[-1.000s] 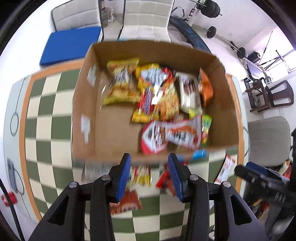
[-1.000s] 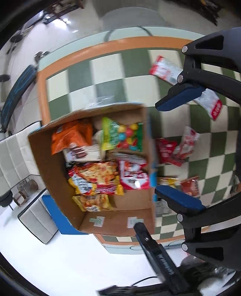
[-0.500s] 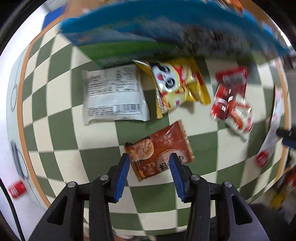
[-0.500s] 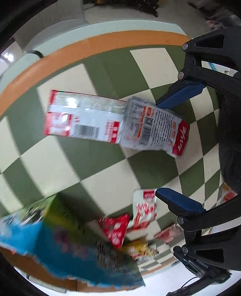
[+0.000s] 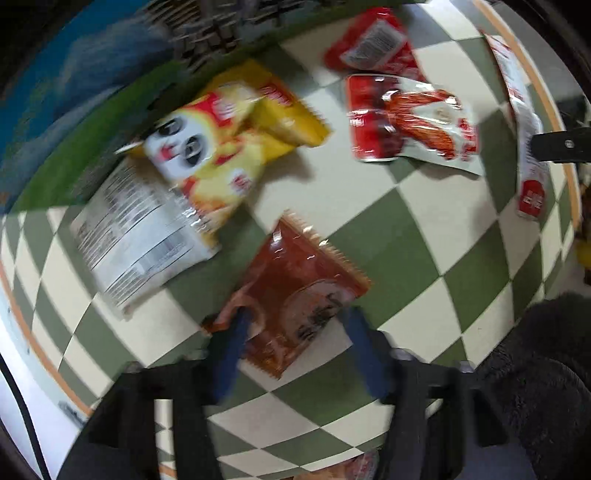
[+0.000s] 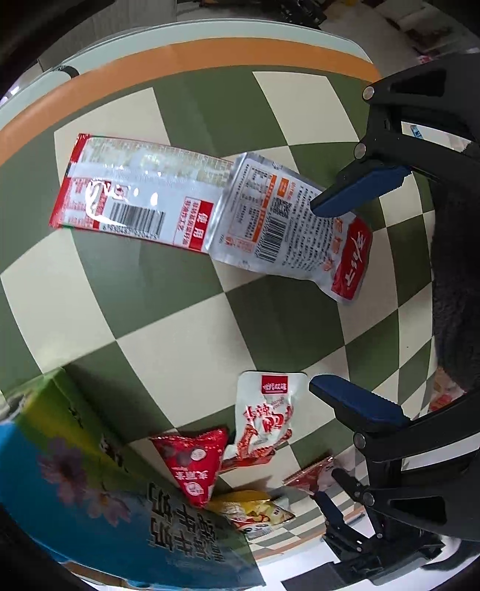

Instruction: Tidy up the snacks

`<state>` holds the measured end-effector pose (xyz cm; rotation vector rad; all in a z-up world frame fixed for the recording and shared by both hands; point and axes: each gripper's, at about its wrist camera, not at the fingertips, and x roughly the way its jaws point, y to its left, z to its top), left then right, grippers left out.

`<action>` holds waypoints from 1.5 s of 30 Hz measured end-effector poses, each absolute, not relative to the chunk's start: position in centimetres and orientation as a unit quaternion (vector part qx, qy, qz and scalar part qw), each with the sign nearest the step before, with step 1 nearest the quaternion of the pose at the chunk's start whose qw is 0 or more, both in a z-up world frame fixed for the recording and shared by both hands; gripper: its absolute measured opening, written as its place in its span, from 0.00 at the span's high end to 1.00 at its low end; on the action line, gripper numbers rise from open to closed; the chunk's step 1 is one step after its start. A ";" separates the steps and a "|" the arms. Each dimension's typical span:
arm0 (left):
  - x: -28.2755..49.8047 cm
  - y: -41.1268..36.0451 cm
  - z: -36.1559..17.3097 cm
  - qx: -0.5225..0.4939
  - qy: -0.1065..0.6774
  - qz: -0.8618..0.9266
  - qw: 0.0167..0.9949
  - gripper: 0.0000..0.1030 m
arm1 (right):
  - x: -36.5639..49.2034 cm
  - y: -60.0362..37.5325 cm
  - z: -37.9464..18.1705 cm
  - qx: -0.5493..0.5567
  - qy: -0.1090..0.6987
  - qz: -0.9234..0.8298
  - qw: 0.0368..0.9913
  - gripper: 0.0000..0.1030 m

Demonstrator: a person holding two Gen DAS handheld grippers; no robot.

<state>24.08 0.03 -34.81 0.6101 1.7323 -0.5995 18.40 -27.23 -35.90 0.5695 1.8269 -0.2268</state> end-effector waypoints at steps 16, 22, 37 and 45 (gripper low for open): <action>26.9 1.6 -35.5 0.032 0.807 -0.099 0.581 0.45 | 16.8 -27.3 -38.6 0.228 0.781 -0.128 0.567 0.13; 26.9 2.1 -36.0 -0.066 0.814 -0.077 0.572 0.44 | 17.0 -24.4 -38.8 0.161 0.790 -0.104 0.582 0.37; 22.2 -1.6 -37.1 0.062 0.796 -0.080 0.597 0.46 | 13.6 -20.4 -39.5 0.219 0.810 -0.057 0.541 0.26; 20.1 -2.8 -36.1 0.064 0.782 -0.061 0.616 0.47 | 14.1 -18.3 -39.5 0.161 0.803 -0.080 0.568 0.26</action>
